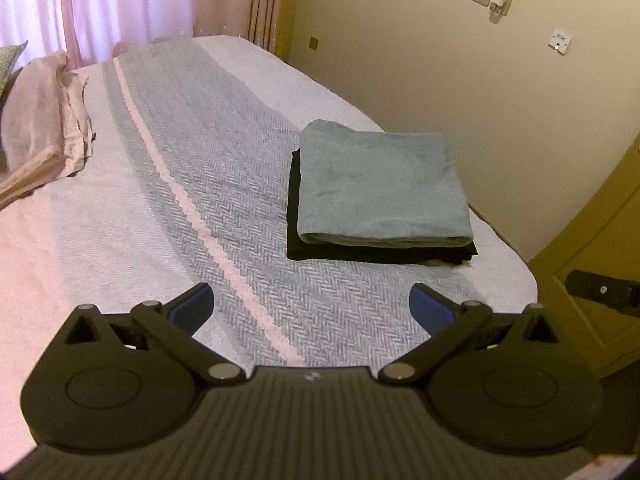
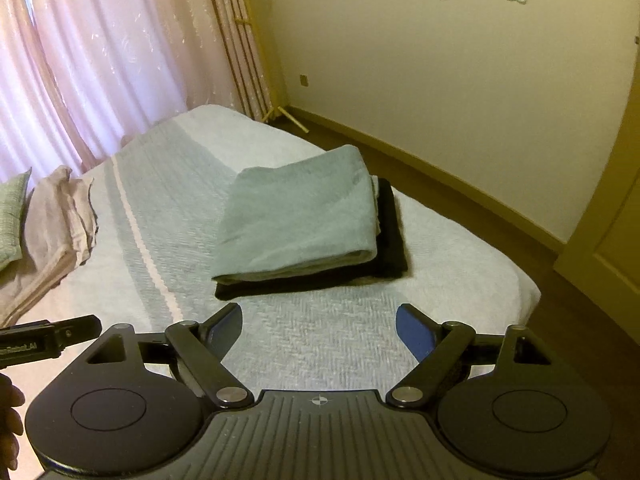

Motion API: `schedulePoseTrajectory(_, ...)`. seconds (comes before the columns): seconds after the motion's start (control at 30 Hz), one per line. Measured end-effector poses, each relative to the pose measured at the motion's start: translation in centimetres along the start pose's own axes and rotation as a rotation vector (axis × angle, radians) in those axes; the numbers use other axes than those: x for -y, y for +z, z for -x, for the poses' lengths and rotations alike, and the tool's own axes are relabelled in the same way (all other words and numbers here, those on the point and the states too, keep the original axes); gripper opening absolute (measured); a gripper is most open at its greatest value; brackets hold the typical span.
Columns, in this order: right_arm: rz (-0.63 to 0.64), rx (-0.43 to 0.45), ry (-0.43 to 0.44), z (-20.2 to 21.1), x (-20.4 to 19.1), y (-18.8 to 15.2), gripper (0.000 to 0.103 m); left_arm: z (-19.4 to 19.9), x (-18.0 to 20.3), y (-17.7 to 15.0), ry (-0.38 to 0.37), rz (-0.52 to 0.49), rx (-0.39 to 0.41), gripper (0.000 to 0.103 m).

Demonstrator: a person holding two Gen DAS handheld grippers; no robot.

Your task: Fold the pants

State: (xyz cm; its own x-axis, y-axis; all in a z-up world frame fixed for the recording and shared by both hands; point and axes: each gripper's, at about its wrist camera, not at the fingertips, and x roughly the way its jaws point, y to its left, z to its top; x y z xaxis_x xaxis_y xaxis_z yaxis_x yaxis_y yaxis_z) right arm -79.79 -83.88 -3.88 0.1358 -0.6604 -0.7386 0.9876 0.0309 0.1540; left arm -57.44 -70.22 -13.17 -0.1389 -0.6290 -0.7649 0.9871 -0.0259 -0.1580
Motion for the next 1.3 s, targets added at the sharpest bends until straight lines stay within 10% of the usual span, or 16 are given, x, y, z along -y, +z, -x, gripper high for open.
schedulePoseTrajectory(1.3,0.061,-0.014,-0.07,3.4,-1.7,-1.2,0.082,5.1,2.5,-1.8,-0.004,-0.063,0.023,0.102)
